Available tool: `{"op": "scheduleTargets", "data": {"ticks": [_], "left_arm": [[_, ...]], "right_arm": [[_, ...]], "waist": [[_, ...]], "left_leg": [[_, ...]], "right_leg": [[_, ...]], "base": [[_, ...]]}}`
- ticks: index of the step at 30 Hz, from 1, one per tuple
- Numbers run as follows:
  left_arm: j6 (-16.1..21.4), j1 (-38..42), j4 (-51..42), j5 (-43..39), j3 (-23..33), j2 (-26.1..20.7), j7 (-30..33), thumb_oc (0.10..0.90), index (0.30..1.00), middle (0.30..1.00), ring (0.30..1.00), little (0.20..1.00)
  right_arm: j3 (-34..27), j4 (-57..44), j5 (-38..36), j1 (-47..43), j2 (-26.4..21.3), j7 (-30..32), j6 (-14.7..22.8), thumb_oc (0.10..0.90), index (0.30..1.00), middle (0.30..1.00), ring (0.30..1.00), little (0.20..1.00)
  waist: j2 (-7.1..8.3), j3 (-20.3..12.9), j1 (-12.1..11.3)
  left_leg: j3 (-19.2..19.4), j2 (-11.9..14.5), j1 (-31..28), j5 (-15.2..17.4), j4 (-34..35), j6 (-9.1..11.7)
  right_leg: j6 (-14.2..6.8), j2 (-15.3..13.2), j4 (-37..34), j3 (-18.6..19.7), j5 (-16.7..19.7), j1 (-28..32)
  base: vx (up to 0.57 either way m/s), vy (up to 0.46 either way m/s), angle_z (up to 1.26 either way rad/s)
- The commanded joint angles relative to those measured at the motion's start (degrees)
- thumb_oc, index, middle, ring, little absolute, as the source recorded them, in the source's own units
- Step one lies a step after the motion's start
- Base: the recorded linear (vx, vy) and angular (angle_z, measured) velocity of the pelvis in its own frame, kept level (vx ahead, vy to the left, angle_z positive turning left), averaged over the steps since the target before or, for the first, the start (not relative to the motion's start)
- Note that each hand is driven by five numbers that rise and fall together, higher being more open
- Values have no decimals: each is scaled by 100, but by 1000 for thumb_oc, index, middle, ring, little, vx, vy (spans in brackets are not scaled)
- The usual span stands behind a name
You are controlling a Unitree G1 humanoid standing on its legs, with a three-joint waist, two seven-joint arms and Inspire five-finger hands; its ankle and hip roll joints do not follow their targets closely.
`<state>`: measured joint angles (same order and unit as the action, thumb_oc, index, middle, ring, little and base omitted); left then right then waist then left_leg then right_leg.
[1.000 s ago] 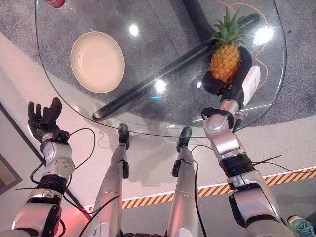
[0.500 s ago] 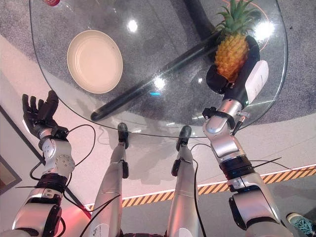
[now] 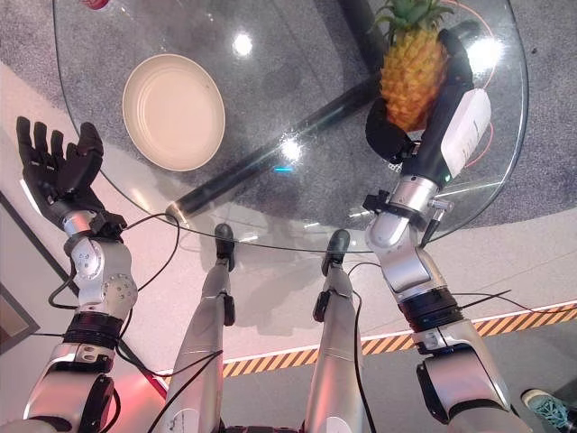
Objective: Pick up the fruit to the plate
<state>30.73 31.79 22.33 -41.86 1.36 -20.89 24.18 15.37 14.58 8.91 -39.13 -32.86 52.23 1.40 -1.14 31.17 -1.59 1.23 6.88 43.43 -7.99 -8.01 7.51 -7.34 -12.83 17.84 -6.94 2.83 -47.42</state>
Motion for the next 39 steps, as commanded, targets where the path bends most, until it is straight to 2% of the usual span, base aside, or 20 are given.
{"op": "scheduleTargets", "data": {"ticks": [1,11,25,32,39], "left_arm": [[506,225,-609,294,272,-384,-447,800,900,900,900,900],[435,522,-1237,138,4,-421,-1172,800,900,900,900,900],[-310,1076,-1650,-499,-498,-272,-2393,800,900,900,900,900],[-618,1253,-1682,-830,-707,-209,-2752,800,900,900,900,900],[-866,1469,-1669,-899,-869,-190,-2749,800,900,900,900,900]], "right_arm": [[-449,-949,528,-192,-156,195,646,100,300,300,300,200],[-423,-1213,629,-371,-167,-89,818,100,300,300,300,200],[-241,-1545,682,-713,-157,-588,741,100,300,300,300,200],[-69,-1613,685,-849,-145,-849,693,100,300,300,300,200],[135,-1669,652,-1012,-204,-1233,689,100,300,300,300,200]], "waist": [[108,-138,25],[112,-138,79],[150,-138,193],[142,-138,230],[136,-138,260]], "left_leg": [[-30,-289,188,443,-479,-126],[20,-259,145,438,-458,-111],[108,-245,95,409,-397,-108],[143,-240,42,441,-384,-100],[164,-243,62,437,-397,-107]], "right_leg": [[-50,140,-361,-263,62,214],[-87,129,-382,-238,107,231],[-113,153,-461,-178,172,266],[-133,155,-476,-155,150,311],[-138,149,-469,-137,155,279]], "base": [[0,0,0],[0,0,0],[0,0,0],[0,0,0],[0,0,0]]}}
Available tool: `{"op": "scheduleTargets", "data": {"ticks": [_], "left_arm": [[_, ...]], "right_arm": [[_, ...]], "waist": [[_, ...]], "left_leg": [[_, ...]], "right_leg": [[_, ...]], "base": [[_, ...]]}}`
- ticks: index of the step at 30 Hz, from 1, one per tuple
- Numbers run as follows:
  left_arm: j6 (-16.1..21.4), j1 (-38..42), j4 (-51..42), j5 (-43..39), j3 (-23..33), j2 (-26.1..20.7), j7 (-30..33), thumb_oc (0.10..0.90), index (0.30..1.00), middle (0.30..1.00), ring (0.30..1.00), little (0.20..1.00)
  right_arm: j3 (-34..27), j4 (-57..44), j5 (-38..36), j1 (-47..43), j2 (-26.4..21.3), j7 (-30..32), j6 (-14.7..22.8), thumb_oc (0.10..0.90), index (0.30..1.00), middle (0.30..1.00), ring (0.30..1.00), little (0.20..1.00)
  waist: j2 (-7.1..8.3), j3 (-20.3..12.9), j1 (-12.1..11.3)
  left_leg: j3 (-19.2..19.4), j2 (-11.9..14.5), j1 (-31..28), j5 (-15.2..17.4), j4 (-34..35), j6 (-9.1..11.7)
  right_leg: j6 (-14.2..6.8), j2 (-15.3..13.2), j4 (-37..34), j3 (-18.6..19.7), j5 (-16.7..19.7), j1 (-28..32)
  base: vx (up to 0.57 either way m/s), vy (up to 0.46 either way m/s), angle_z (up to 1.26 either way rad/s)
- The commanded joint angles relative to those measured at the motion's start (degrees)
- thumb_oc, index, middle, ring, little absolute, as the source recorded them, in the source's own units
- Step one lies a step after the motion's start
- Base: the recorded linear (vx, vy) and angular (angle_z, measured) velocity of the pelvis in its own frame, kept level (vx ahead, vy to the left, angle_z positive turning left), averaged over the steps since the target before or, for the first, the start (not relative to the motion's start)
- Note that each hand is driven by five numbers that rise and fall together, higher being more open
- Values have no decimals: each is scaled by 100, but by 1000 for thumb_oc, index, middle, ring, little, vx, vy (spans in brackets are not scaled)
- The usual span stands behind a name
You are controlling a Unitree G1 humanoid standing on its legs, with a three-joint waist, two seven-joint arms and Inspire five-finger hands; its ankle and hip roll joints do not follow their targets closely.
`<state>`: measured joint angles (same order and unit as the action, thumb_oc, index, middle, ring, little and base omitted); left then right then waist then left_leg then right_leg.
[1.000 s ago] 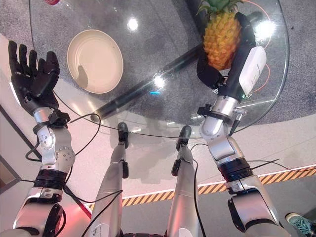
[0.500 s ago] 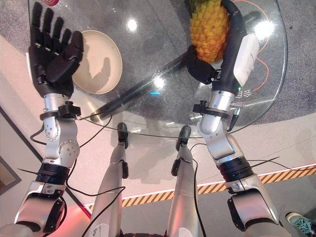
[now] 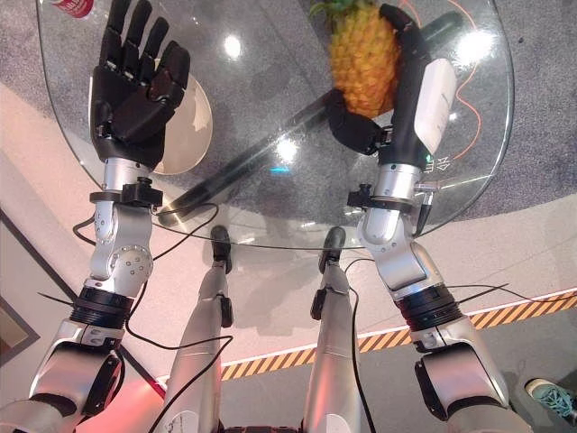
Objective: Pick up the fruit to the plate
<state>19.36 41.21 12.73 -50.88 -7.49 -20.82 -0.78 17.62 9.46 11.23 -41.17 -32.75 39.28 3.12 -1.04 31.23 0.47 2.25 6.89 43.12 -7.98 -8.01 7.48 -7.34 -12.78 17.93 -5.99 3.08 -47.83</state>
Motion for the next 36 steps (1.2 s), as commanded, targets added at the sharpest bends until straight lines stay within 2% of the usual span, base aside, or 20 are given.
{"op": "scheduleTargets", "data": {"ticks": [1,10,22,36], "left_arm": [[226,560,-715,19,5,-199,-221,800,900,900,900,900],[-14,763,-670,-9,-166,-173,-246,800,900,900,900,900],[-526,897,-663,-620,-378,-9,-571,800,900,900,900,900],[-767,922,-566,-999,-555,168,-653,800,900,900,900,900]], "right_arm": [[-66,-1162,412,-834,-229,1,524,100,300,300,300,200],[156,-1252,365,-1030,-266,-250,419,100,300,300,300,200],[404,-1230,367,-1240,-242,-557,344,100,300,300,300,200],[665,-1198,233,-1347,-154,-800,305,100,300,300,300,200]], "waist": [[129,-144,54],[130,-144,75],[123,-144,103],[136,-144,105]], "left_leg": [[63,-243,94,433,-394,-101],[81,-246,97,418,-377,-93],[93,-265,194,366,-387,-108],[92,-268,219,340,-370,-115]], "right_leg": [[-139,140,-488,-234,131,327],[-146,137,-510,-233,137,327],[-146,129,-539,-215,199,242],[-158,118,-559,-231,226,228]], "base": [[0,0,0],[0,0,0],[0,0,0],[0,0,0]]}}
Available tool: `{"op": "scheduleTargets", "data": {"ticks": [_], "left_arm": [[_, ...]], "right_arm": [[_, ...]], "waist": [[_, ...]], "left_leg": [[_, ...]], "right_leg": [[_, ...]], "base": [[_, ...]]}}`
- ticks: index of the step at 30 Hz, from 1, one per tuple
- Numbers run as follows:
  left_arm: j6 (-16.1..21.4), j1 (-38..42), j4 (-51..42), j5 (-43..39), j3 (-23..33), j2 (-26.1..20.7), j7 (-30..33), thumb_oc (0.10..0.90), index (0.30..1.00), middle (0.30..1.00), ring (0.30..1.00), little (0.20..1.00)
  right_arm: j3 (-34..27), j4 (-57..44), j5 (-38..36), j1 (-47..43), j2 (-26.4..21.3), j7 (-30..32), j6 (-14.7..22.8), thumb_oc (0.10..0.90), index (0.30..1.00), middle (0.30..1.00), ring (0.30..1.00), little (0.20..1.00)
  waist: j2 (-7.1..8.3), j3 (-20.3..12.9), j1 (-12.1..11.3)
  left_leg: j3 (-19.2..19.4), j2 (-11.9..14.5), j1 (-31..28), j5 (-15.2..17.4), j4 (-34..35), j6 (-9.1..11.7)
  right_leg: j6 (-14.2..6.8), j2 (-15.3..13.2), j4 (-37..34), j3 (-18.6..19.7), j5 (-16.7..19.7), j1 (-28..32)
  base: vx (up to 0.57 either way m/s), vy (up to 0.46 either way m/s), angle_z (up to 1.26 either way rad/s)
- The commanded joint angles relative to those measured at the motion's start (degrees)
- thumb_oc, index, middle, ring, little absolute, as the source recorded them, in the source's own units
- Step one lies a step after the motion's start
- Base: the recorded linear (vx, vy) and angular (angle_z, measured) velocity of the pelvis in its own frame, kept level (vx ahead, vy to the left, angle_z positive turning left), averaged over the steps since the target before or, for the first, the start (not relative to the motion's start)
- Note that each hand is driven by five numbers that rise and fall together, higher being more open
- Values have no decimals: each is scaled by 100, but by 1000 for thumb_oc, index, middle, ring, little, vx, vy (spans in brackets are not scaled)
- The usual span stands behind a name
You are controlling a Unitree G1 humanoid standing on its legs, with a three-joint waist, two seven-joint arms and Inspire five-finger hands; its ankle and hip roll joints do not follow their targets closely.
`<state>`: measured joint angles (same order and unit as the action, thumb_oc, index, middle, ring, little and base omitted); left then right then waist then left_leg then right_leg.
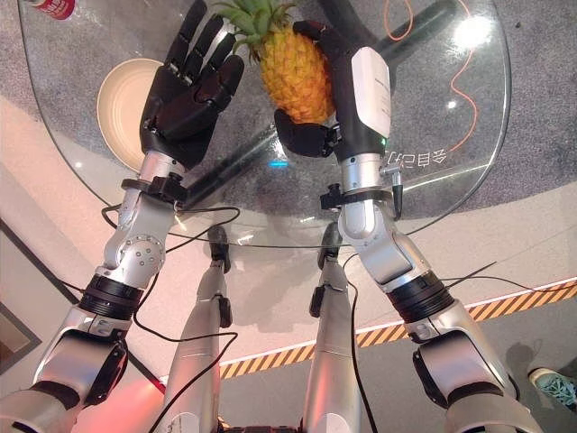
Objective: Pick up the fruit to the plate
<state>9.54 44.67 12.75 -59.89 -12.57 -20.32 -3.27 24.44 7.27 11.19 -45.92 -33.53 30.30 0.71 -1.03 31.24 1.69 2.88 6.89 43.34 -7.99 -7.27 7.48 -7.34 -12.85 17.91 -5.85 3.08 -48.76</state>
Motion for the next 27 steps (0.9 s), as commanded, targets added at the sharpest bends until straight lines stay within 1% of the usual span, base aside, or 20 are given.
{"op": "scheduleTargets", "data": {"ticks": [1,6,11,12,14,15,17,19,22,23,27], "left_arm": [[207,554,-565,-135,-51,123,-411,800,900,900,900,900],[132,602,-571,-369,-83,202,-389,800,900,900,900,900],[148,625,-505,-433,-98,253,-407,800,900,900,900,900],[151,598,-494,-443,-104,268,-419,800,900,900,900,900],[118,636,-486,-517,-88,267,-446,800,900,900,900,900],[108,609,-485,-542,-92,278,-455,800,900,900,900,900],[98,616,-493,-570,-99,288,-430,800,900,900,900,900],[103,641,-493,-624,-97,307,-433,800,900,900,900,900],[137,627,-491,-728,-95,353,-423,800,900,900,900,900],[148,605,-477,-782,-95,375,-410,800,900,900,900,900],[190,640,-486,-886,-72,427,-315,800,900,900,900,900]], "right_arm": [[-6,-977,232,-854,-67,85,548,100,300,300,300,200],[86,-997,185,-885,-43,16,511,100,300,300,300,200],[152,-998,180,-944,-1,-23,513,100,300,300,300,200],[176,-992,176,-928,6,-22,511,100,300,300,300,200],[199,-981,164,-985,16,-52,496,100,300,300,300,200],[209,-992,157,-960,27,-70,487,100,300,300,300,200],[231,-992,152,-971,21,-94,498,100,300,300,300,200],[241,-1021,164,-989,31,-138,493,100,300,300,300,200],[264,-1007,191,-992,46,-167,518,100,300,300,300,200],[289,-1001,196,-983,59,-175,516,100,300,300,300,200],[304,-1024,221,-1039,76,-208,496,100,300,300,300,200]], "waist": [[135,-144,-21],[145,-144,-12],[154,-144,-6],[151,-144,-10],[149,-144,-12],[147,-144,-15],[142,-144,-13],[138,-144,-6],[136,-144,-10],[136,-144,-15],[147,-144,-14]], "left_leg": [[30,-261,154,383,-452,-109],[34,-265,150,377,-432,-112],[32,-271,196,317,-410,-119],[33,-265,144,362,-417,-112],[32,-272,194,310,-407,-117],[36,-262,135,354,-402,-111],[35,-266,144,344,-396,-110],[29,-277,196,296,-392,-117],[30,-278,200,290,-386,-116],[31,-267,143,334,-383,-109],[22,-280,199,274,-362,-117]], "right_leg": [[-164,130,-541,-246,185,360],[-157,136,-555,-249,191,358],[-151,135,-582,-250,252,317],[-157,139,-570,-249,208,363],[-153,134,-591,-251,256,323],[-159,136,-585,-254,212,380],[-159,133,-589,-255,220,369],[-152,129,-597,-249,263,319],[-149,131,-593,-248,263,310],[-155,138,-581,-252,216,362],[-147,136,-607,-259,272,312]], "base": [[0,0,0],[0,0,0],[0,0,0],[0,0,0],[0,0,0],[0,0,0],[0,0,0],[0,0,0],[0,0,0],[0,0,0],[0,0,0]]}}
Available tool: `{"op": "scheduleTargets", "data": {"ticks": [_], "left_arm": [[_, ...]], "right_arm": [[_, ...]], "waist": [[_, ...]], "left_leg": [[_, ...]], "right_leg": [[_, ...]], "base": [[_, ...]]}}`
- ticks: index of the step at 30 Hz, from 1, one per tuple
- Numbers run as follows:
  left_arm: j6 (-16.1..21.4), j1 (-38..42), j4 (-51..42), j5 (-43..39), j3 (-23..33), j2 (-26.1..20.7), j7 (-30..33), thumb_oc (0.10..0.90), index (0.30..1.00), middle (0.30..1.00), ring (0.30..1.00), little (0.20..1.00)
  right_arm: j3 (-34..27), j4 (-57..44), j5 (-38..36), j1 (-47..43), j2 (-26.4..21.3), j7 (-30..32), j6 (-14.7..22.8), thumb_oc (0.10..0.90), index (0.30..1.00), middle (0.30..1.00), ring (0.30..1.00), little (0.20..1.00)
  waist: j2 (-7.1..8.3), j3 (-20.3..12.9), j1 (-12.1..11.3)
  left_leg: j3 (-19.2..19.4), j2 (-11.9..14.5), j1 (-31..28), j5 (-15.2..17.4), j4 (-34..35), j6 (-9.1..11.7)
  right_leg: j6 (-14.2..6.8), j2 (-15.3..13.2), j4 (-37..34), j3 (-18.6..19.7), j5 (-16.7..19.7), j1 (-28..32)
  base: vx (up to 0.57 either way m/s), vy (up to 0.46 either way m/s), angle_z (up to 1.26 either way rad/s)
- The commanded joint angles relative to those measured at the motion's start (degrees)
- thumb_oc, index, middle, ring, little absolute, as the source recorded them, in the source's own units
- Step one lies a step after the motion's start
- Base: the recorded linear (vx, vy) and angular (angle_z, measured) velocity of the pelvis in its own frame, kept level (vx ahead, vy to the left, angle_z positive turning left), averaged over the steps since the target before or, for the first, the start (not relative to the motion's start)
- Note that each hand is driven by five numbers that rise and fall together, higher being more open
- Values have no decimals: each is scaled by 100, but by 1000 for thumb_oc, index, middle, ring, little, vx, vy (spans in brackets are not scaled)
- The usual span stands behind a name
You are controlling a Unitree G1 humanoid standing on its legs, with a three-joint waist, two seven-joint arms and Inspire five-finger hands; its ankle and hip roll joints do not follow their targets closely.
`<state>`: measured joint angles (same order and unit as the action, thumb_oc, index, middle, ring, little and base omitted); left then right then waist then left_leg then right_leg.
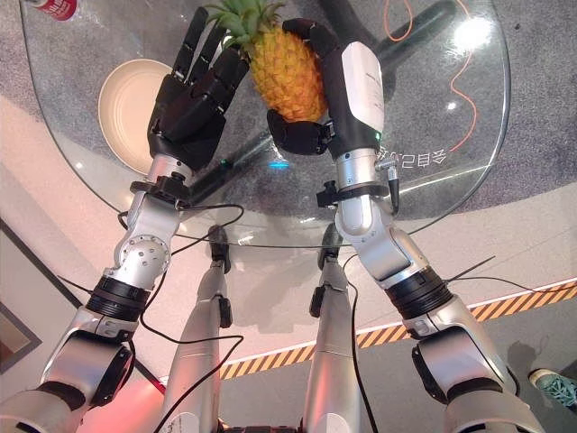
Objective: Pick up the fruit to the plate
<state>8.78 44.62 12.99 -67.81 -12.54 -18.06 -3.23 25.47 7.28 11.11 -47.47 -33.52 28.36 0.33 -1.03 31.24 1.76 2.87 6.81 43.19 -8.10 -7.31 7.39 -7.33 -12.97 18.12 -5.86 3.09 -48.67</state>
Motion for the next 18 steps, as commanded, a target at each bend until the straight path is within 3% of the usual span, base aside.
{"op": "scheduleTargets", "data": {"ticks": [1,18], "left_arm": [[285,625,-494,-109,-69,215,-312,800,900,900,900,900],[639,617,-477,136,15,335,456,800,900,900,900,900]], "right_arm": [[210,-1021,240,-866,83,-16,541,100,300,300,300,200],[298,-1093,441,-1002,33,-8,614,100,300,300,300,200]], "waist": [[146,-144,-24],[164,-144,-49]], "left_leg": [[24,-265,170,326,-360,-101],[-1,-283,180,284,-309,-92]], "right_leg": [[-154,152,-618,-259,231,343],[-159,154,-677,-295,250,363]], "base": [[0,0,0],[0,0,0]]}}
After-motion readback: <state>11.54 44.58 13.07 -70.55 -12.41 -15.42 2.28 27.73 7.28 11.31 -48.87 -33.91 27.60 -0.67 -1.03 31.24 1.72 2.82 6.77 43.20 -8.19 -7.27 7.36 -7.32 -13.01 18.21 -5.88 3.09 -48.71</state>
